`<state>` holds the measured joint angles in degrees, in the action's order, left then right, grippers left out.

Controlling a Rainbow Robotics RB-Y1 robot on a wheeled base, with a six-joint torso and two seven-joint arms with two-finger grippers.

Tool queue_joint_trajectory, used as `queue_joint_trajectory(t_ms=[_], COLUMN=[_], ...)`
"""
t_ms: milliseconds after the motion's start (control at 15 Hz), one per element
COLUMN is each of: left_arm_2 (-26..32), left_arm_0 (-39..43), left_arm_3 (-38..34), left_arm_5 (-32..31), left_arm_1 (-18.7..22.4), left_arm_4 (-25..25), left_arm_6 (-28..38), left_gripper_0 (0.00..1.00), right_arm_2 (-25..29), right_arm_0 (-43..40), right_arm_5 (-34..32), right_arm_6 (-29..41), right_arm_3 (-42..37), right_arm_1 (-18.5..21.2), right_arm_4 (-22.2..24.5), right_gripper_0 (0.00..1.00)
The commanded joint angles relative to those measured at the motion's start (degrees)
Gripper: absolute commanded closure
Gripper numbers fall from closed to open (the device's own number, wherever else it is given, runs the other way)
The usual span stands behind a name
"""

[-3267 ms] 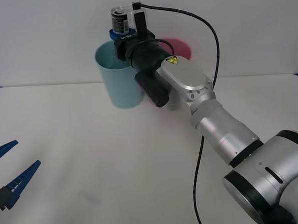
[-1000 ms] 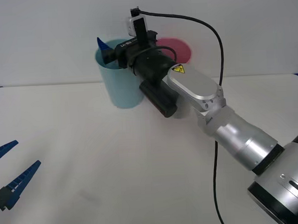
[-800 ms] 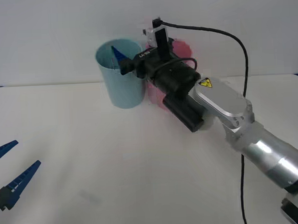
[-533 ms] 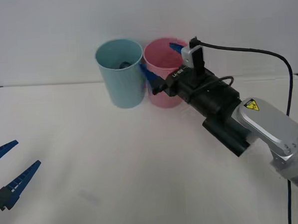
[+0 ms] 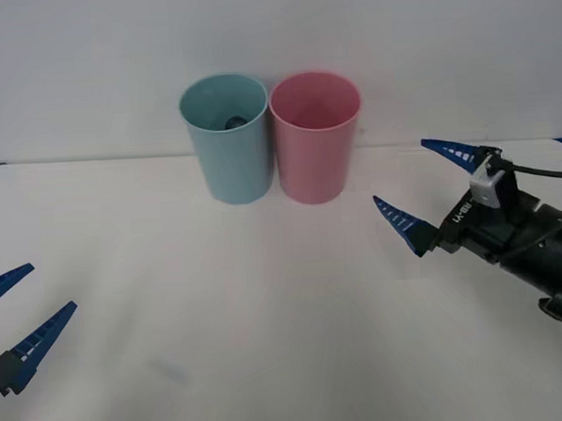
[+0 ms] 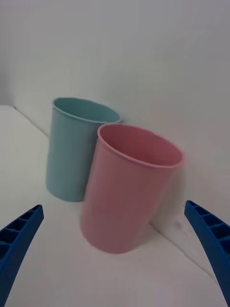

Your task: Grasp the object on the table and drop it into the matching bin: aluminum can to the light blue bin, PET bottle to the pink bin.

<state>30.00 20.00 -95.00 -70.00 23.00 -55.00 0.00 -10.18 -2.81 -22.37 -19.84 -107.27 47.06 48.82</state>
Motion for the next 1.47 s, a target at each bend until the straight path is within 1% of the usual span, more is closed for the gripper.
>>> queue_joint_trajectory(t_ms=[67,200,467,667,800,867,1133,1467], left_arm_2=[0.0,0.0,0.0,0.0,0.0,0.0,0.0,0.0], left_arm_0=[0.0,0.0,0.0,0.0,0.0,0.0,0.0,0.0], left_arm_3=[0.0,0.0,0.0,0.0,0.0,0.0,0.0,0.0], left_arm_5=[0.0,0.0,0.0,0.0,0.0,0.0,0.0,0.0], left_arm_1=[0.0,0.0,0.0,0.0,0.0,0.0,0.0,0.0], left_arm_4=[0.0,0.0,0.0,0.0,0.0,0.0,0.0,0.0], left_arm_6=[0.0,0.0,0.0,0.0,0.0,0.0,0.0,0.0], left_gripper_0=[0.0,0.0,0.0,0.0,0.0,0.0,0.0,0.0], right_arm_2=[5.9,10.4,18.2,22.0,24.0,25.2,27.1,27.7], right_arm_0=[-6.2,-9.4,-12.3,-12.5,-12.8,-13.4,-15.0,-15.0], right_arm_5=[-4.5,-8.8,-19.0,-26.2,-30.8,-32.6,-33.3,-33.4], right_arm_6=[-4.2,-4.2,-3.3,-1.8,2.7,6.2,12.6,13.1], right_arm_3=[0.0,1.5,6.6,11.2,13.3,13.7,13.7,13.6], right_arm_1=[2.9,3.0,2.8,2.5,2.5,2.5,2.5,1.5], right_arm_4=[-2.5,-2.7,-3.7,-3.7,-3.6,-3.6,-3.6,-2.6], right_gripper_0=[0.0,0.0,0.0,0.0,0.0,0.0,0.0,0.0])
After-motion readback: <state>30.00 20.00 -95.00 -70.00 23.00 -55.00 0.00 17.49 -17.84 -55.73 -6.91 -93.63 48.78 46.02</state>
